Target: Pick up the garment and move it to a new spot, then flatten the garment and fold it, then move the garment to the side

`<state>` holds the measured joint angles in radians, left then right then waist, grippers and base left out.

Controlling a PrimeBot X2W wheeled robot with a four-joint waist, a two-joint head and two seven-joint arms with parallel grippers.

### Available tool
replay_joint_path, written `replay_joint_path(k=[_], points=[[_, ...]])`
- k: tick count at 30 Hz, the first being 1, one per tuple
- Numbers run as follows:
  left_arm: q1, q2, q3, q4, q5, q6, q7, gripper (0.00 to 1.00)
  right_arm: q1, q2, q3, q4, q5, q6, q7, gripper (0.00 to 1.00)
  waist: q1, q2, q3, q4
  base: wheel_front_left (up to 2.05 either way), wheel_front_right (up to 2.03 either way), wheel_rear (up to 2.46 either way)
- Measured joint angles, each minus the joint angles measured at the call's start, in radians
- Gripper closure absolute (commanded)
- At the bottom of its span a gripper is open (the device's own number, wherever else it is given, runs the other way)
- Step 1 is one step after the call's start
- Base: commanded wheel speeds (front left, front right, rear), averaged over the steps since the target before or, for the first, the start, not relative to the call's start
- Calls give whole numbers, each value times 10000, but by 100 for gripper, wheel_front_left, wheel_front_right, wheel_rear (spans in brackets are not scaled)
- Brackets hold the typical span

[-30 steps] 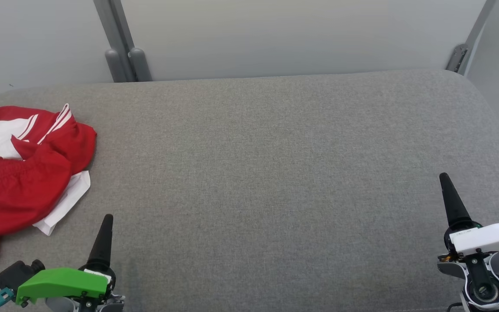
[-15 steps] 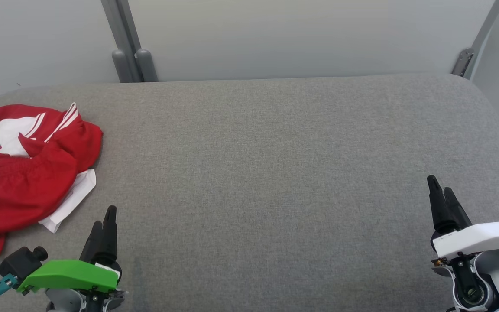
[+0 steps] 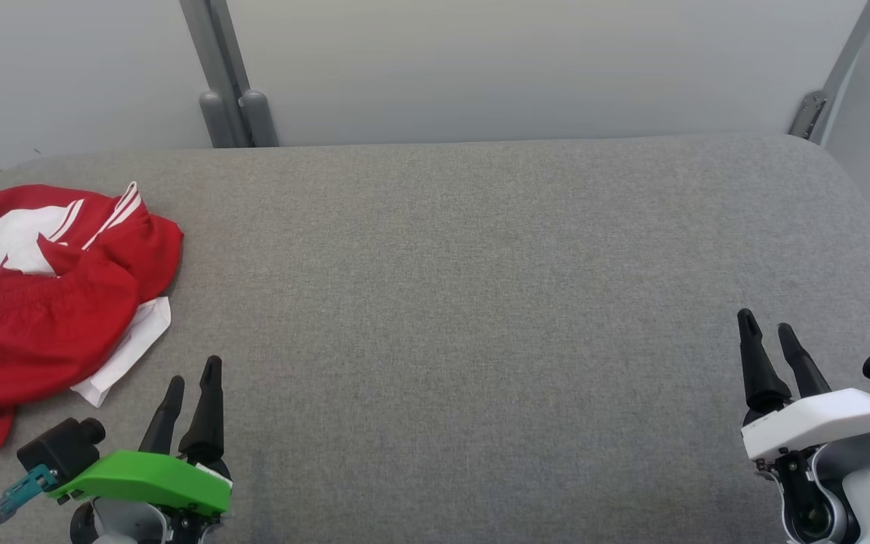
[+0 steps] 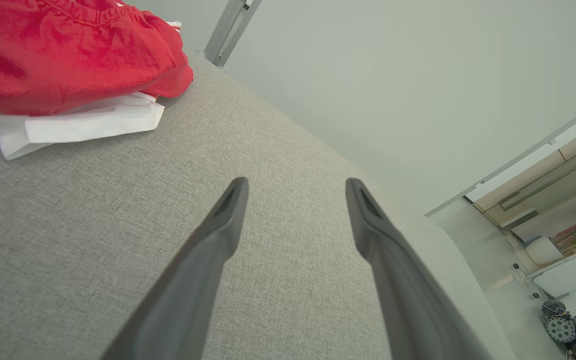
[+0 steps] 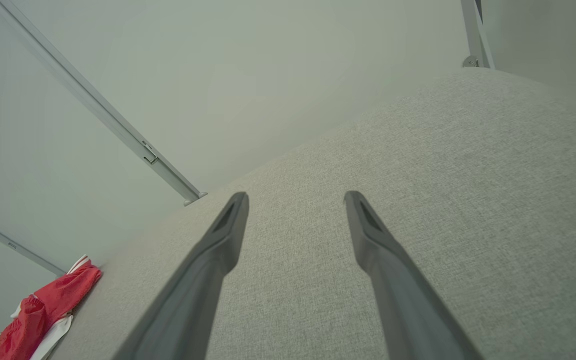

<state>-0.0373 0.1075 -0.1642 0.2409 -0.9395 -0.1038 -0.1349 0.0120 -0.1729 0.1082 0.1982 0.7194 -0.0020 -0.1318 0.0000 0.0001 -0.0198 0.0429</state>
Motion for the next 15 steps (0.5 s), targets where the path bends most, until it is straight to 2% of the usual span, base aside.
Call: replay_joint_path(k=[15], points=[[5,4,-121,-23,2155,-6,-408,0,172,-232,90,-31,-1906,-280,-397,0,0,0,-76,-47,0,0,0]])
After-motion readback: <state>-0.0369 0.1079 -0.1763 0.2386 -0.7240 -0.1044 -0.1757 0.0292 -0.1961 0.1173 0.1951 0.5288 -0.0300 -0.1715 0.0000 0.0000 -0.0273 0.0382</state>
